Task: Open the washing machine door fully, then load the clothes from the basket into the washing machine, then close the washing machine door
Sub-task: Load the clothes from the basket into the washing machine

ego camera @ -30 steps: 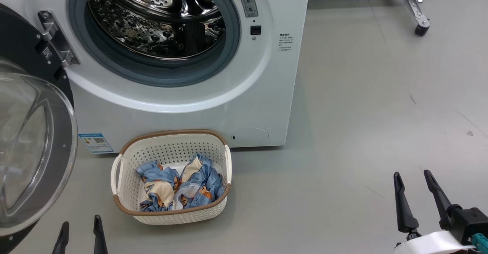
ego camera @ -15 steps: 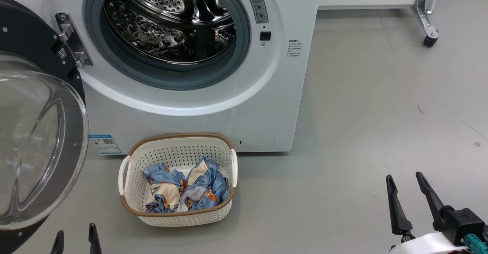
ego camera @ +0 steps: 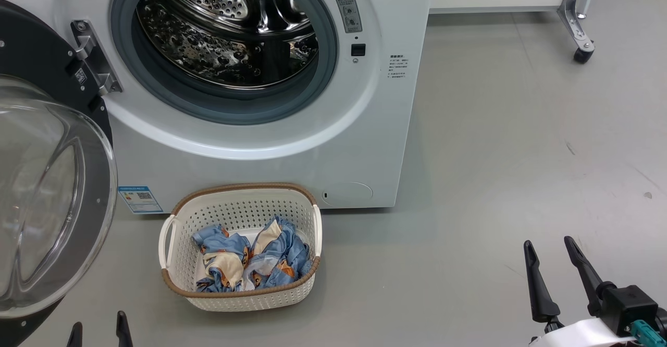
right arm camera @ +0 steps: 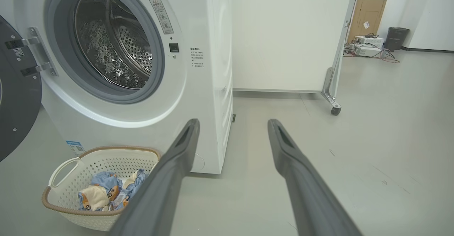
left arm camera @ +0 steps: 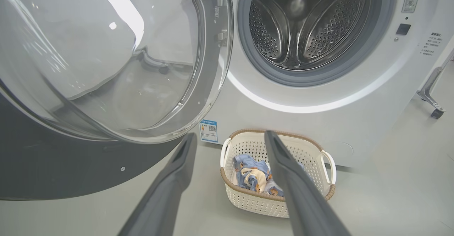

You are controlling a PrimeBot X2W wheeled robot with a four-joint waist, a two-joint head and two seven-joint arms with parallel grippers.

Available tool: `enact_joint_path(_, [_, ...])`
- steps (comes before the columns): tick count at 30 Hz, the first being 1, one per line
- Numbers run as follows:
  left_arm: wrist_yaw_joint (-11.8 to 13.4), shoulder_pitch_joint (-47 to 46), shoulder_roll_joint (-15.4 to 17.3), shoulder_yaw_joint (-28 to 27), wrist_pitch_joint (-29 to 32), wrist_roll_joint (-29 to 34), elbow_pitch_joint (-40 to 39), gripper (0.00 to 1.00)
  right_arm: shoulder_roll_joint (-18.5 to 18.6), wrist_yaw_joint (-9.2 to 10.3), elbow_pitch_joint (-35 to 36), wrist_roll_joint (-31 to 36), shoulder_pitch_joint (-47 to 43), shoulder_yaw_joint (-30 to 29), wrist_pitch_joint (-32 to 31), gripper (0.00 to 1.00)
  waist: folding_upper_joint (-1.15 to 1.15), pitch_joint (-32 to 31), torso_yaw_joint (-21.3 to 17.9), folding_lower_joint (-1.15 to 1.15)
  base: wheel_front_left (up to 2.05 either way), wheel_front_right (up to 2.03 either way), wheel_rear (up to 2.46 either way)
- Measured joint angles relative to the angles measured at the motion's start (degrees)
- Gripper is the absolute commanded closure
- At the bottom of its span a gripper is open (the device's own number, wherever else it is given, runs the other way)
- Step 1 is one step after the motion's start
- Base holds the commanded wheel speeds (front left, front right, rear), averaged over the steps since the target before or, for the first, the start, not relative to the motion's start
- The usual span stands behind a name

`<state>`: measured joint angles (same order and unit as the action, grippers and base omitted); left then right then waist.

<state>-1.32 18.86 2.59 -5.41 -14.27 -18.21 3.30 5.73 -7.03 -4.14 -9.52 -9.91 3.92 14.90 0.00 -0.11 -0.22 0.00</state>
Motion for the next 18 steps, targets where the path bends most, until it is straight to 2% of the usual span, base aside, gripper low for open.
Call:
enact_joint_path(9, [-0.4, 0.0, 0.0, -0.1, 0.0, 0.1, 0.3, 0.00, -0.1, 0.01, 0.0, 0.0, 0.0, 0.0, 0.0, 0.00, 0.00, 0.2, -0.3, 0.00, 0.26, -0.26, 0.00])
enact_joint_path(18, [-0.7, 0.0, 0.0, -0.4, 0.0, 0.5, 0.5, 0.00, -0.1, 0.01, 0.0, 0.0, 0.0, 0.0, 0.0, 0.00, 0.00, 0.6, -0.3, 0.00, 0.62, -0.62, 0.00])
